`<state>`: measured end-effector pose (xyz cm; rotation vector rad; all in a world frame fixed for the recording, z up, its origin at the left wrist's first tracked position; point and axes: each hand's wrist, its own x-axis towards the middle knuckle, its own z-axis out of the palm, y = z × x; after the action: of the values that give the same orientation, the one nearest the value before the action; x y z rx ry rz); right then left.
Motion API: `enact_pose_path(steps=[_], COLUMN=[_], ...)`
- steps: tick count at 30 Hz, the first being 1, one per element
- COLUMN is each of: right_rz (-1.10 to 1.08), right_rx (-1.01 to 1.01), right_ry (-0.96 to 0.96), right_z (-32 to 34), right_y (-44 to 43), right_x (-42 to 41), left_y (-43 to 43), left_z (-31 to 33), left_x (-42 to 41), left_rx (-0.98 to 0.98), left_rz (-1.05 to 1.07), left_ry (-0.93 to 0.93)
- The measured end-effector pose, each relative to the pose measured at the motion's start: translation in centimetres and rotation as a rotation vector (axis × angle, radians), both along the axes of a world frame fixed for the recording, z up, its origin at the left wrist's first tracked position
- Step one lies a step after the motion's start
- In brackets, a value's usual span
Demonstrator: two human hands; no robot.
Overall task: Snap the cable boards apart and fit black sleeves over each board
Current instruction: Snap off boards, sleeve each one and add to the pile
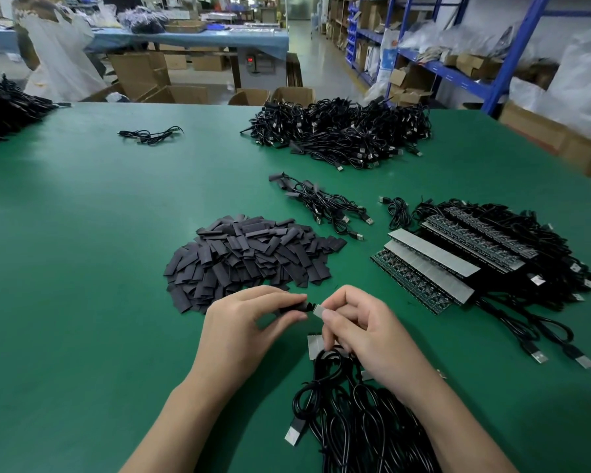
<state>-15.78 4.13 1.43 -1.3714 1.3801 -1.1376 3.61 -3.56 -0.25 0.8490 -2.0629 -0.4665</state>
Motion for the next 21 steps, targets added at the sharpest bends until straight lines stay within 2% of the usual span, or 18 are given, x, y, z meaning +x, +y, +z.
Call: enact_pose_path(steps=[12, 21], right_rz=[-0.012, -0.009], right_rx=[0.012, 0.028], right_ry=[0.048, 0.047], right_z=[-0.66, -0.71], right_y=[-0.13, -0.26], right_x=[-0.17, -0.14], left_y=[-0.26, -0.87], left_z=[-0.27, -0.53], left_x=[0.09, 0.13], left_rx=[-0.171, -0.237], left_rz=[0.006, -0.09], left_ry=[-0.132, -0.21])
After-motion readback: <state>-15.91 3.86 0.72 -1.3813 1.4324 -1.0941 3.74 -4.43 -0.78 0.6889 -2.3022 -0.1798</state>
